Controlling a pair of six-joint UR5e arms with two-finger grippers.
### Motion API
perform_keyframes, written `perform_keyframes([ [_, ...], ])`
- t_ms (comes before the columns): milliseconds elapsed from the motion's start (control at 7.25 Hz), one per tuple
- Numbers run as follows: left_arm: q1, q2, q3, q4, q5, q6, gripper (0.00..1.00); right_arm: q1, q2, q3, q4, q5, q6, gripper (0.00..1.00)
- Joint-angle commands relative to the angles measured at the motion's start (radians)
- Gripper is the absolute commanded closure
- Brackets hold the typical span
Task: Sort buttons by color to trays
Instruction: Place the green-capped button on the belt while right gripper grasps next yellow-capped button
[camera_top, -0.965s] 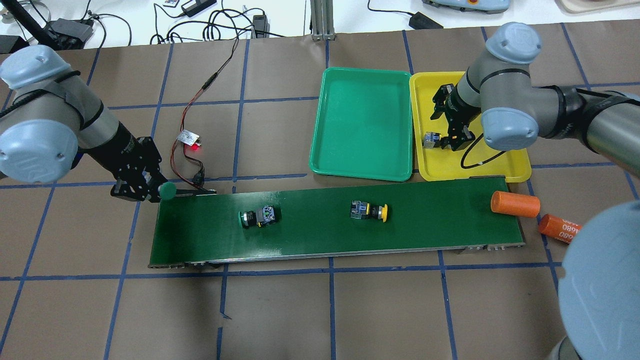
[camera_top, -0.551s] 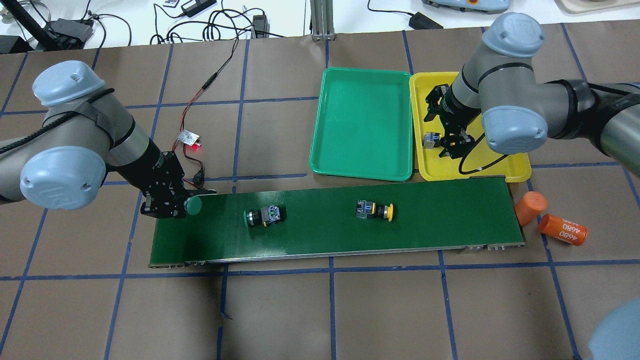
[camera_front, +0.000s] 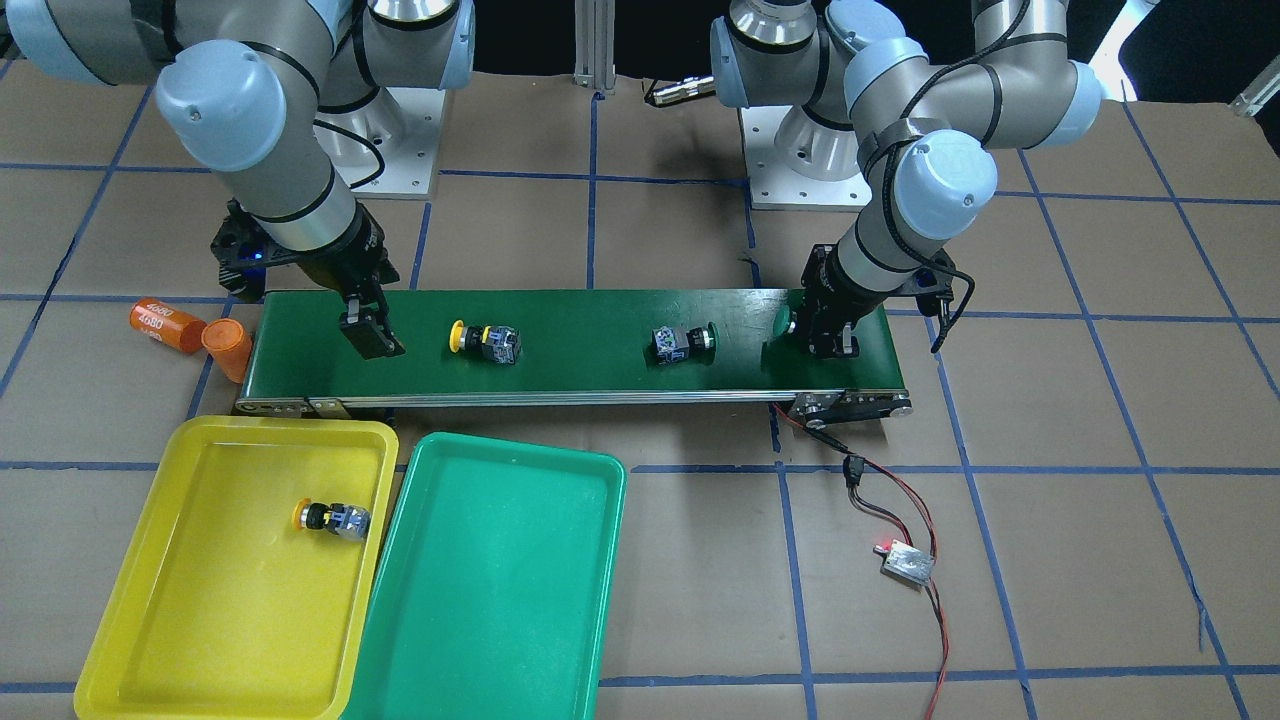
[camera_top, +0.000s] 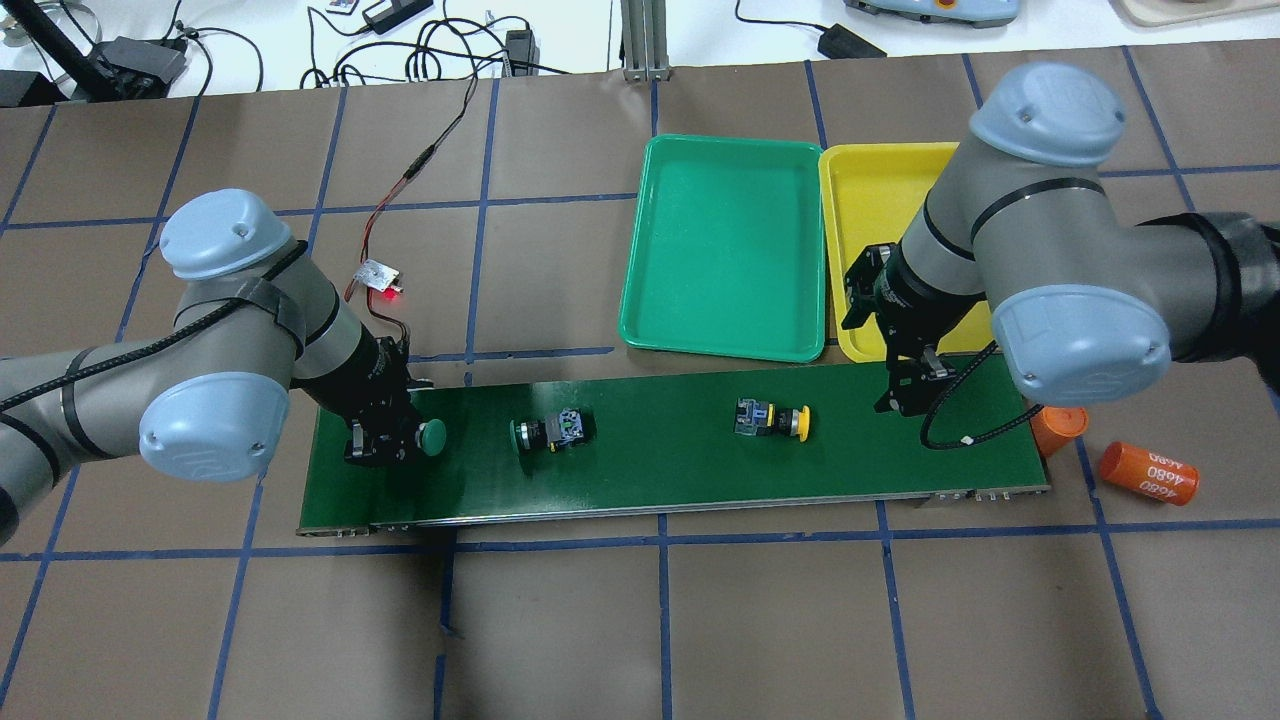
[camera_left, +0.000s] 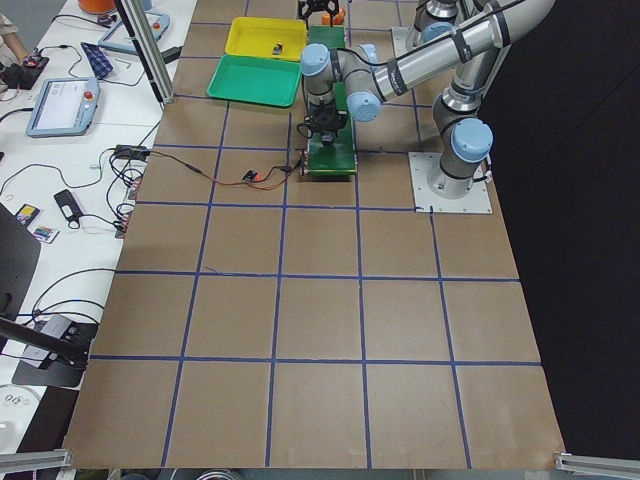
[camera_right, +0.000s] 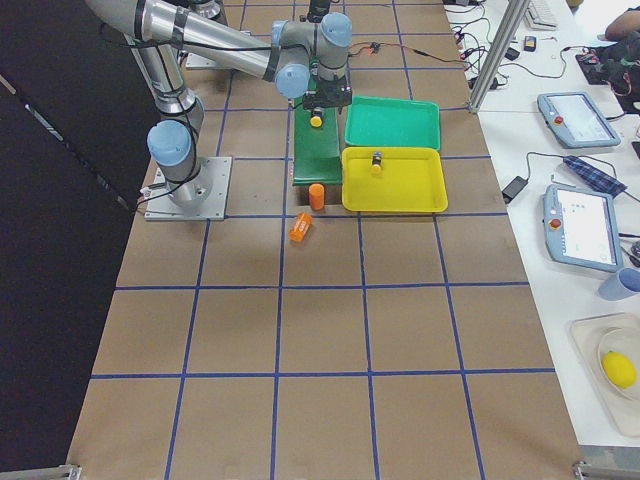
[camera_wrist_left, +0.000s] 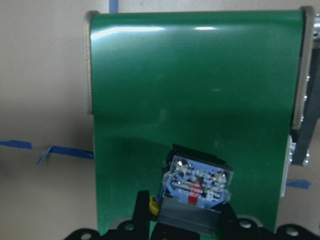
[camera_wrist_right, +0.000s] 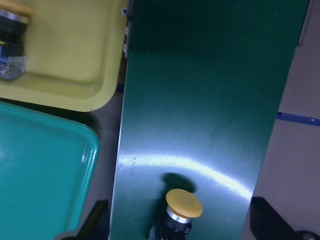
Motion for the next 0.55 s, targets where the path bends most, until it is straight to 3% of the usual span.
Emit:
perform_keyframes([
  [0,0.0,0.025,-0.015,0.042,0.005,-0.001,0.0,0.063,0.021,0.008,-0.007,0.0,0.073,0.0],
  [276,0.004,0.039,0.015,0.052,0.001,0.008,0.0,0.073,0.068,0.01,-0.01,0.0,0.074,0.0],
  [414,0.006,0.041,0.093,0.035,0.002,0.01,0.0,0.074,0.076,0.008,-0.013,0.003,0.074,0.0],
])
